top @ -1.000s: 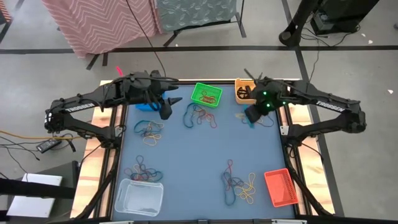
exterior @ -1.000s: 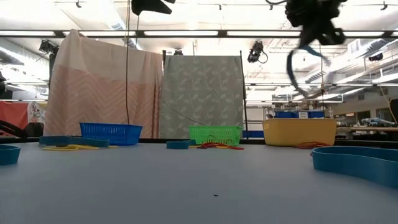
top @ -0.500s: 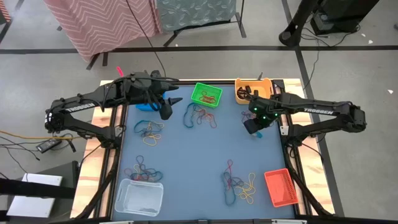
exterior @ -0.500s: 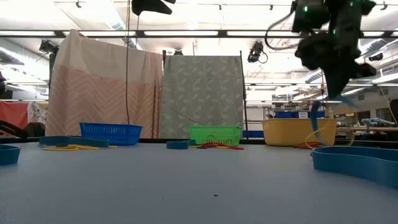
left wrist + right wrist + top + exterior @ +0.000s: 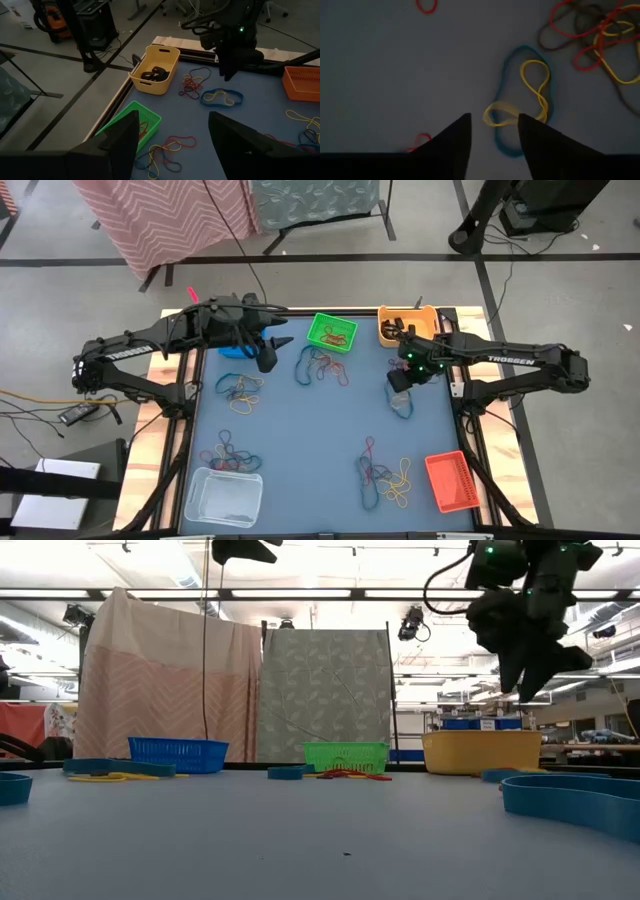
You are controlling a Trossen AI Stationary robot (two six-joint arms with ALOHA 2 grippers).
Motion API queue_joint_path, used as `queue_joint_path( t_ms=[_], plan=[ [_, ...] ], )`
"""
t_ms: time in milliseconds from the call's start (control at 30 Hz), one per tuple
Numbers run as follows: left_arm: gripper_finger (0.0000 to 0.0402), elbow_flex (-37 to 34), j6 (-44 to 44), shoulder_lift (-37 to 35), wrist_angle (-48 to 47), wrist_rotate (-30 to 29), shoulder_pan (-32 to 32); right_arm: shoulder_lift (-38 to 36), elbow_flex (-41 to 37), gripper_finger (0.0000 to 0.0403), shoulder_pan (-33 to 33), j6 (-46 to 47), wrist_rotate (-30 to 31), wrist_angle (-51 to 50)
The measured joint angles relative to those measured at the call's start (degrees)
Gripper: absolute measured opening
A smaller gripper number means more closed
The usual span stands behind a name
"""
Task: Sort rubber bands into baskets
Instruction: Put the blue rubber band into the blue bin
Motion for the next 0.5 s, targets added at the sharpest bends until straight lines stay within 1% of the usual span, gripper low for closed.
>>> queue_joint_path(
  t_ms=[100, 233, 333, 500],
  plan=[
    [0.0241, 0.00, 0.01, 0.00, 0.00, 0.02, 0.00, 0.74, -0.03, 0.0195, -0.06, 2.63, 2.01, -0.41],
    [0.0241, 0.00, 0.04, 0.00, 0.00, 0.03, 0.00, 3.82, -0.28, 0.0202, 0.02, 4.60, 2.35, 3.56],
    [0.0241, 0.00, 0.04, 0.00, 0.00, 0.04, 0.00, 7.90, -0.28, 0.0200, 0.33, 4.89, 1.54, 7.10],
    [0.0241, 0.00, 0.04, 0.00, 0.02, 0.04, -0.01, 16.01, -0.31, 0.0199, 0.48, 3.98, 1.05, 7.70]
  ],
)
